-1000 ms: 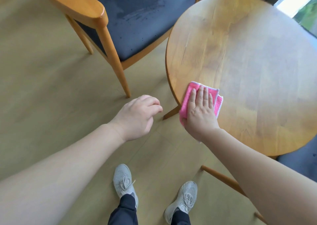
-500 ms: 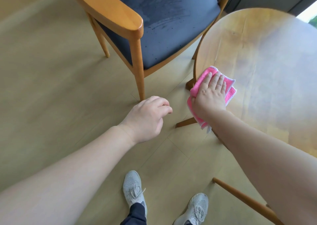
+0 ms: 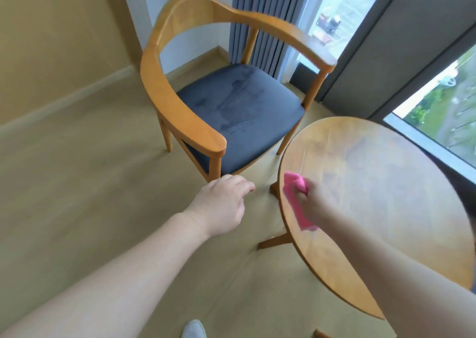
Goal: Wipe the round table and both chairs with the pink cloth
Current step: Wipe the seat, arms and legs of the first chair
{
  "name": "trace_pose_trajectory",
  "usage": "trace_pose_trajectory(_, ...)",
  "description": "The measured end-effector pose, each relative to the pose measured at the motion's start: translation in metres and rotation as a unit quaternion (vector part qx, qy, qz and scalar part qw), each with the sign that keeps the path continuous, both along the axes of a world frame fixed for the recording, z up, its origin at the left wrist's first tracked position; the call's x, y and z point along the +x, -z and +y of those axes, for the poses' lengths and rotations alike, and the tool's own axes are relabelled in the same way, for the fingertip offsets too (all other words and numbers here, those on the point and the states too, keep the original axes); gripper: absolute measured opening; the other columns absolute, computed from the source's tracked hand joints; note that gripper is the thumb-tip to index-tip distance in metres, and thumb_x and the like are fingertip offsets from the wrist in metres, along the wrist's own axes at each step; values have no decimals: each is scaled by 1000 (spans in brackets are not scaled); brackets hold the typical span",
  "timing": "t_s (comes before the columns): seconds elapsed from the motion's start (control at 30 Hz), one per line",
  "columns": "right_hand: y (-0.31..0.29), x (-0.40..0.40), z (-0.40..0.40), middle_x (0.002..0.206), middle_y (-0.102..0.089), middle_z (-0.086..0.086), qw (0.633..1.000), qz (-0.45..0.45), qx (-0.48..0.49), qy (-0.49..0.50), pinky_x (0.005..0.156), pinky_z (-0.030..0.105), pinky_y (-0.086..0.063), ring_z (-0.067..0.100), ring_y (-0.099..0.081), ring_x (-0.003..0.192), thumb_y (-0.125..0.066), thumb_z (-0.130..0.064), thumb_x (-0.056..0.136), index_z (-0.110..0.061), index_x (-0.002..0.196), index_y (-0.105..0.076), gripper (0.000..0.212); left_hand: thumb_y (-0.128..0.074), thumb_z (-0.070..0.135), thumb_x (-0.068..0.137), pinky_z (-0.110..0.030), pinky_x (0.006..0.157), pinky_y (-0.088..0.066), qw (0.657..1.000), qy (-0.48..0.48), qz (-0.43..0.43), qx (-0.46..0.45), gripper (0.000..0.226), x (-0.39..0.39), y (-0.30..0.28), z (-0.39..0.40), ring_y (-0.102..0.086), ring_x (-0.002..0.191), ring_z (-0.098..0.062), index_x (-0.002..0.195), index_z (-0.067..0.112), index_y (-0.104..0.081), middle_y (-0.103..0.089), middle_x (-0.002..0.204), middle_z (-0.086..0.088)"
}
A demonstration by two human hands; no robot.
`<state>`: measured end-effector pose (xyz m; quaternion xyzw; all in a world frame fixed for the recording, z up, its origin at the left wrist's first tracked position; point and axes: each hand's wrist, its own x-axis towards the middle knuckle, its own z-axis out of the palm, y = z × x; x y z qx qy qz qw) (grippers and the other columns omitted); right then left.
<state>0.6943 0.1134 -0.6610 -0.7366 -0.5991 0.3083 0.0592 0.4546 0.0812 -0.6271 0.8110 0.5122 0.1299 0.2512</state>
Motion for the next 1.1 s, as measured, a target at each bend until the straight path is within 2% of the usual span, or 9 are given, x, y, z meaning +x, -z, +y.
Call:
trace_pose_trajectory(0.1, -73, -11, 1, 63, -65, -7, 998, 58, 18, -10, 53, 32, -59, 5, -66, 55, -42, -48, 87, -33, 75, -59, 26, -45, 23, 93, -35, 82, -49, 999, -37, -4, -32, 32, 3, -64, 20, -55, 102, -17, 125, 24, -53, -59, 115, 6)
trace_pose_trajectory(0.23, -181, -36, -7, 70, -65, -25, 990, 97, 55, -84, 48, 10, -46, -8, -62, 66, -50, -50, 89, -55, 77, -60, 16, -51, 41, 92, -38, 81, -52, 997, -33, -69, -33, 29, 4, -160, 32, -57, 94, -12, 117, 26, -56, -61, 108, 8)
trace_pose_trajectory(0.33, -250, -51, -11, 75, -66, -19, 983, 104, 82, -127, 51, 9, -43, -2, -63, 70, -51, -56, 89, -40, 87, -61, 18, -52, 55, 88, -29, 77, -54, 992, -9, -118, -47, 30, 3, -225, 33, -59, 90, -5, 109, 34, -59, -62, 99, 17)
trace_pose_trajectory(0.43, -300, -57, -12, 75, -63, -17, 976, 110, 116, -148, 51, 9, -41, 0, -61, 68, -55, -52, 90, -37, 83, -56, 16, -56, 62, 81, -23, 72, -55, 988, -18, -147, -49, 27, 3, -276, 33, -61, 84, -1, 97, 41, -59, -64, 90, 21)
trace_pose_trajectory(0.6, -346, -55, 11, 77, -61, -14, 960, 120, 176, -180, 58, 11, -39, 2, -59, 70, -59, -48, 89, -36, 79, -53, 16, -64, 62, 74, -24, 67, -55, 987, -59, -148, -14, 25, 10, -321, 54, -62, 78, -2, 82, 38, -60, -64, 80, 17)
trace_pose_trajectory(0.7, -362, -45, 34, 82, -63, -11, 952, 132, 183, -208, 62, 18, -48, 6, -60, 74, -63, -47, 87, -30, 87, -57, 18, -67, 59, 74, -18, 60, -49, 980, -108, -164, -22, 25, 22, -339, 71, -61, 73, 3, 76, 35, -62, -64, 74, 20)
trace_pose_trajectory(0.83, -373, -34, 69, 82, -64, -8, 944, 120, 185, -247, 67, 25, -56, 8, -61, 74, -64, -41, 87, -26, 89, -59, 16, -68, 55, 77, -19, 60, -47, 975, -124, -174, -67, 19, 40, -352, 91, -62, 70, 5, 73, 36, -67, -67, 72, 18)
trace_pose_trajectory(0.97, -384, -26, 106, 86, -62, -15, 939, 134, 130, -288, 61, 18, -51, 8, -61, 78, -68, -45, 81, -36, 93, -57, 19, -67, 52, 79, -21, 60, -47, 968, -165, -185, -45, 21, 38, -366, 110, -61, 67, -3, 70, 33, -65, -64, 70, 13)
trace_pose_trajectory(1.1, -390, -28, 136, 83, -62, -15, 939, 139, 87, -302, 52, 13, -47, 7, -61, 77, -73, -40, 75, -39, 84, -56, 20, -65, 49, 82, -15, 59, -43, 962, -176, -208, -30, 13, 24, -372, 123, -60, 77, -6, 70, 45, -63, -60, 71, 25)
